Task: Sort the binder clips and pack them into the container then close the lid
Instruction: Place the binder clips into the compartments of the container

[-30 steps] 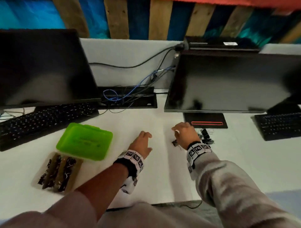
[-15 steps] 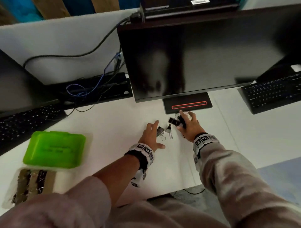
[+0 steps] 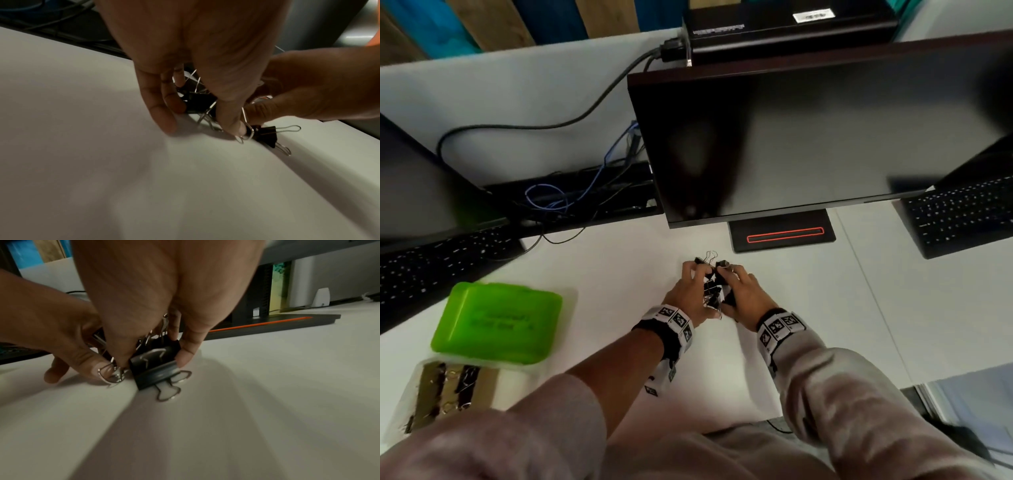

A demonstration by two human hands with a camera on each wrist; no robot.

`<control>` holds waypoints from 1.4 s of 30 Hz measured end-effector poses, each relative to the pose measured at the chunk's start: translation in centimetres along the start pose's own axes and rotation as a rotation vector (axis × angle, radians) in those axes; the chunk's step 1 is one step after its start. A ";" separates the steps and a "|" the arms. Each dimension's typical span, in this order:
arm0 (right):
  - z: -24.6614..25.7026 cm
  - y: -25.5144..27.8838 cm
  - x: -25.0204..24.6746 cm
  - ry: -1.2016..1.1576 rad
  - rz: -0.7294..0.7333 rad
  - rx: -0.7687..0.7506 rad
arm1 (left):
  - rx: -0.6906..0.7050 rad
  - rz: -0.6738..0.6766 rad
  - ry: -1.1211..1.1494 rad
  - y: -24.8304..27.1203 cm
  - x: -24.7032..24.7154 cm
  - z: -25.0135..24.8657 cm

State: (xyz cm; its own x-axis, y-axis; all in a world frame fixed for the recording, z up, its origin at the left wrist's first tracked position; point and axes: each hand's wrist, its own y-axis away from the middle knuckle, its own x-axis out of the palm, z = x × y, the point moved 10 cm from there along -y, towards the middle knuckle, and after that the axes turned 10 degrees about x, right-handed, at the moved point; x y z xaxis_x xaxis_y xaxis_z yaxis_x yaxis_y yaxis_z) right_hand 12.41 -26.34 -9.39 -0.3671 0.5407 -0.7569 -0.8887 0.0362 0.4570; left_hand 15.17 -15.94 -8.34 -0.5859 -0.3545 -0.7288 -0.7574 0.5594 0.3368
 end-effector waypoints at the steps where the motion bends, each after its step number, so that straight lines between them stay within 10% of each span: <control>1: -0.1 0.0 0.1 -0.024 -0.002 0.002 | -0.004 -0.012 -0.002 0.0 -0.3 0.2; 29: 5.4 0.4 1.3 -0.415 0.095 -0.044 | -0.035 -0.159 0.227 5.7 -2.0 5.4; 42: 1.6 5.0 3.3 0.122 0.379 -0.039 | -0.077 -0.159 0.450 6.6 -2.8 6.2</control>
State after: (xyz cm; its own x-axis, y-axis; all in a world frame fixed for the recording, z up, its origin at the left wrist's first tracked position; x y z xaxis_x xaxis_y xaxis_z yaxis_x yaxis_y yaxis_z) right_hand 7.17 -23.01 -8.84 -0.6989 0.4058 -0.5890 -0.6929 -0.1798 0.6983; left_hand 13.57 -6.64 -7.79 -0.5149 -0.7293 -0.4506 -0.8568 0.4210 0.2977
